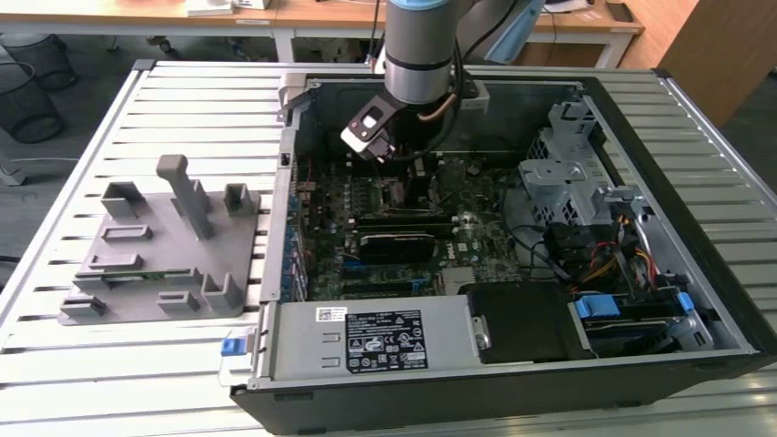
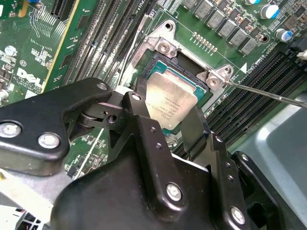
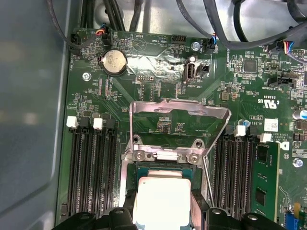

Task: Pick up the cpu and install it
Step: 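Place the cpu into insertion slot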

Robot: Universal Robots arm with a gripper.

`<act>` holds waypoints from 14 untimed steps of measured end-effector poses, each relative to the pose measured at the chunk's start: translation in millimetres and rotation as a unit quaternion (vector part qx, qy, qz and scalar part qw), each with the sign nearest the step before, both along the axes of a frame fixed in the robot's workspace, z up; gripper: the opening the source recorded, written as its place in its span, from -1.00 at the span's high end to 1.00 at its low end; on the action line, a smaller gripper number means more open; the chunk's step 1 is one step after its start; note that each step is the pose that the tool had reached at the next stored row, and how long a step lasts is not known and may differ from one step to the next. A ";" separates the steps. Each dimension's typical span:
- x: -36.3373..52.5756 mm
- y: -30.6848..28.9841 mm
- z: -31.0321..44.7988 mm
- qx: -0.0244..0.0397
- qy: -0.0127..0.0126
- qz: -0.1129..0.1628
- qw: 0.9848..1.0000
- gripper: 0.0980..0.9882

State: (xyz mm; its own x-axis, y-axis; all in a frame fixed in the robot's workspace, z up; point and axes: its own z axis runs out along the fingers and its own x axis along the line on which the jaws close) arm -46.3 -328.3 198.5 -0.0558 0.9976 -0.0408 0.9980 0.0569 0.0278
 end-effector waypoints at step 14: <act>0.0 0.2 -2.3 0.000 0.000 0.000 1.000 0.03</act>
State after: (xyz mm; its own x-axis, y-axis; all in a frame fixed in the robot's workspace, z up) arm -46.3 -328.1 196.2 -0.0558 0.9976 -0.0408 0.9980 0.0570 0.0278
